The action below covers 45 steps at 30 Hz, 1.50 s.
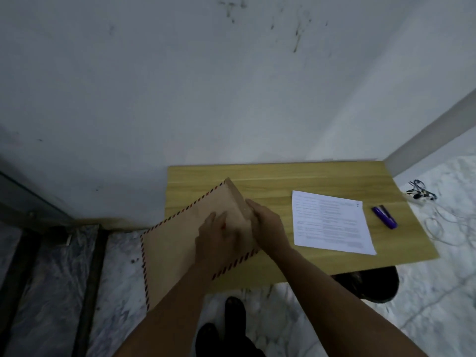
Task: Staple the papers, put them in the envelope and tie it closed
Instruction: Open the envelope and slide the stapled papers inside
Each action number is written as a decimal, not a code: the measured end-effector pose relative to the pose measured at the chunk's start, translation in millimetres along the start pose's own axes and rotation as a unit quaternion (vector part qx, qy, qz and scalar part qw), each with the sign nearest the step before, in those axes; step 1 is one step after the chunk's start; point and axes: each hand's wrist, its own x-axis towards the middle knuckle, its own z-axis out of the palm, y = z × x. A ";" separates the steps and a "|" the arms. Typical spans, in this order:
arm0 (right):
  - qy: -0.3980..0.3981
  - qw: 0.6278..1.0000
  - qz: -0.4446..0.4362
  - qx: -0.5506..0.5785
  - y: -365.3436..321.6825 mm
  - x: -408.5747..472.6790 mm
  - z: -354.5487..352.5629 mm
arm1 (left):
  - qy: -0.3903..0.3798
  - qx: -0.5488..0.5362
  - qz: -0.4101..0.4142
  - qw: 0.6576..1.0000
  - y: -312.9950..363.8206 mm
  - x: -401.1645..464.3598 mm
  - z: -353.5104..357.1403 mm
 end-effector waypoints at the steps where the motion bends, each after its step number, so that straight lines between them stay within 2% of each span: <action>1: 0.010 1.000 0.008 0.025 -3.8 -10.3 -3.3 | 0.014 -0.039 -0.034 0.999 9.2 -7.0 -1.0; 4: 0.030 0.996 0.019 0.078 -16.3 -39.0 -12.9 | 0.027 -0.120 -0.084 0.989 26.3 -25.6 -2.3; 12: 0.060 0.994 0.056 0.078 -27.7 -73.9 -30.0 | 0.033 -0.108 -0.092 0.989 53.7 -54.1 0.3; 19: 0.094 0.979 0.100 0.149 -25.0 -78.0 -56.9 | 0.050 -0.191 -0.140 0.970 86.8 -47.8 1.7; 24: 0.057 0.945 0.185 0.263 -18.4 -60.7 -73.6 | 0.034 -0.275 -0.119 0.953 104.9 -33.3 8.3; 29: 0.036 0.953 0.170 0.249 -3.5 -42.7 -85.0 | 0.045 -0.357 -0.106 0.927 130.2 -30.2 8.4; 34: -0.006 0.972 0.127 0.197 24.3 -24.5 -99.9 | 0.069 -0.300 -0.081 0.948 155.4 -17.8 19.0; 37: -0.007 0.983 0.114 0.146 41.1 -12.1 -105.4 | 0.058 -0.193 -0.044 0.978 165.7 -8.9 35.1; 39: 0.014 0.987 0.103 0.121 49.8 -6.3 -108.4 | 0.046 -0.129 -0.049 0.989 169.6 -3.7 52.6; 41: 0.017 0.992 0.082 0.092 60.7 -1.7 -108.7 | 0.040 -0.090 -0.051 0.994 174.6 -0.8 71.6; 45: -0.038 0.995 0.088 0.039 85.2 9.3 -110.0 | 0.040 -0.072 -0.060 0.995 195.8 -5.0 94.1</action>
